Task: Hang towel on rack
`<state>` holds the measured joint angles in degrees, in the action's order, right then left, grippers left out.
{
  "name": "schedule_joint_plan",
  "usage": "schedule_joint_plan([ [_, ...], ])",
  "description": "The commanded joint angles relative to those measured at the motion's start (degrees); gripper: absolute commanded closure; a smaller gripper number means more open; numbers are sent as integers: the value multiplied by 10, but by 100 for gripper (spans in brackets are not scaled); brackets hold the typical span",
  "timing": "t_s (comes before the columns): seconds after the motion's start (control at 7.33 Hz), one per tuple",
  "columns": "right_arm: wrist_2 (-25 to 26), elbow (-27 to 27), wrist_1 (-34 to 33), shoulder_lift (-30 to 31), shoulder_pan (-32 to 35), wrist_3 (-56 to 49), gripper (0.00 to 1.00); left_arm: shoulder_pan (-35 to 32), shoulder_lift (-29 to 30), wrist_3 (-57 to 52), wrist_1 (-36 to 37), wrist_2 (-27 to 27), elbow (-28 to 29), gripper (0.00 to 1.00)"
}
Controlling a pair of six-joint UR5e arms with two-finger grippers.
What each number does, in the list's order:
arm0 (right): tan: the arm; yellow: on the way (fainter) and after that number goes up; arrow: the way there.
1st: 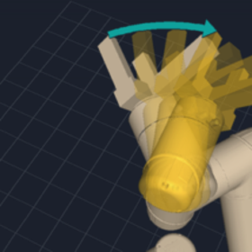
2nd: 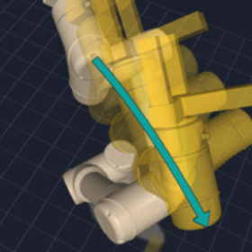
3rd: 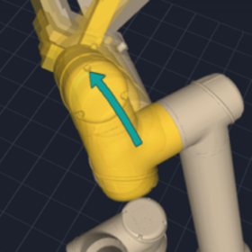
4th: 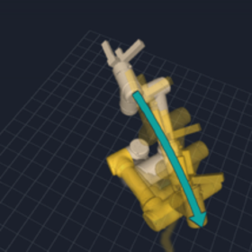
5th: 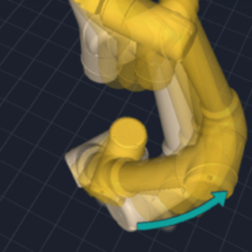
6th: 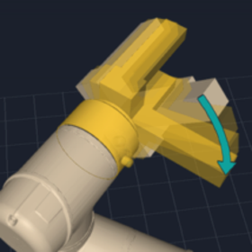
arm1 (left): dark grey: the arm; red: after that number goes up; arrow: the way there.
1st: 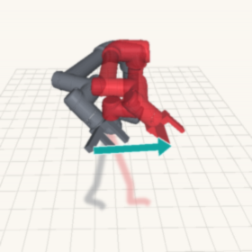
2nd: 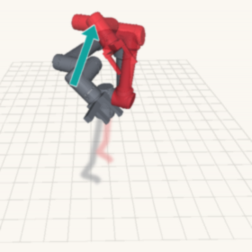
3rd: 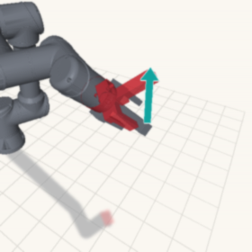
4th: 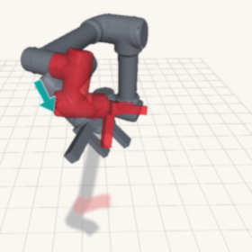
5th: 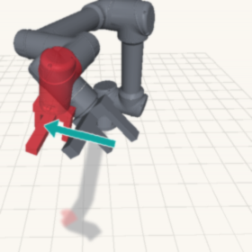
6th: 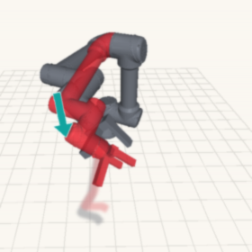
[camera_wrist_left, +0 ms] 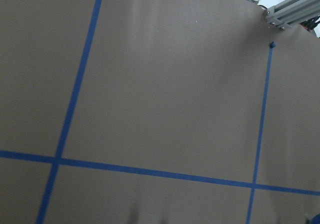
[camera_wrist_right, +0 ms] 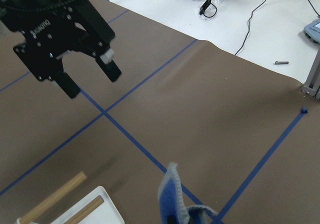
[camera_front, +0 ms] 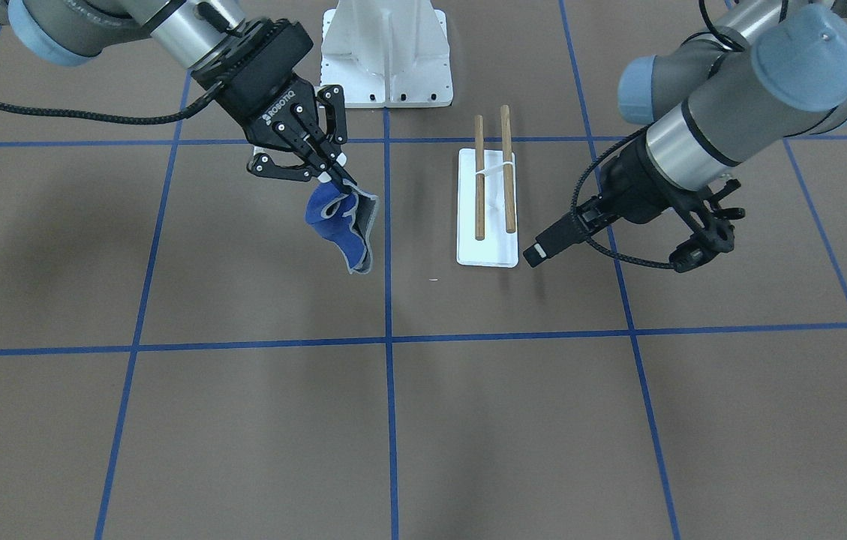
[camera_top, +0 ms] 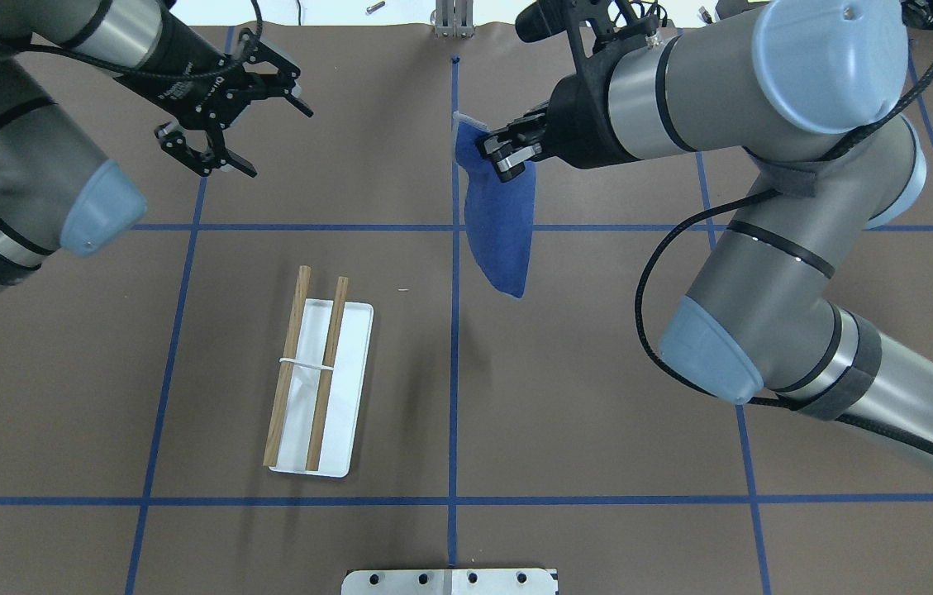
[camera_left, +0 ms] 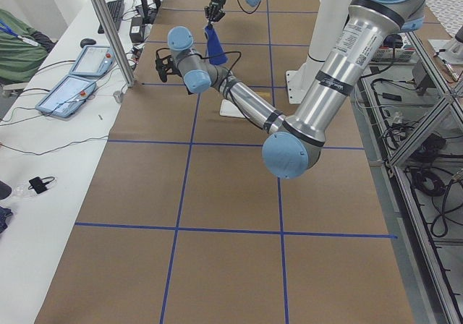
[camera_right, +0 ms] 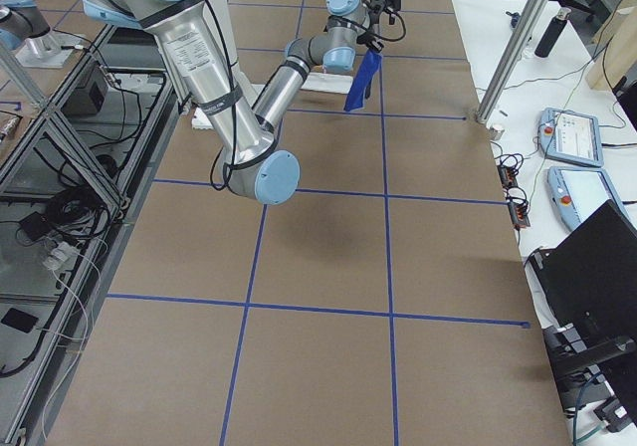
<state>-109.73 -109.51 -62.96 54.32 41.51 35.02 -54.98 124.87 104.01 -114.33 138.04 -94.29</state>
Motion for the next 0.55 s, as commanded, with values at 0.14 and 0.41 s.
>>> schedule_joint_plan([
  [0.14,65,-19,-6,-21,-51,15,100,57,49,100,2,-10,35,1],
  [0.41,86,-21,-6,-25,-64,23,100,73,65,128,-2,-10,50,2],
])
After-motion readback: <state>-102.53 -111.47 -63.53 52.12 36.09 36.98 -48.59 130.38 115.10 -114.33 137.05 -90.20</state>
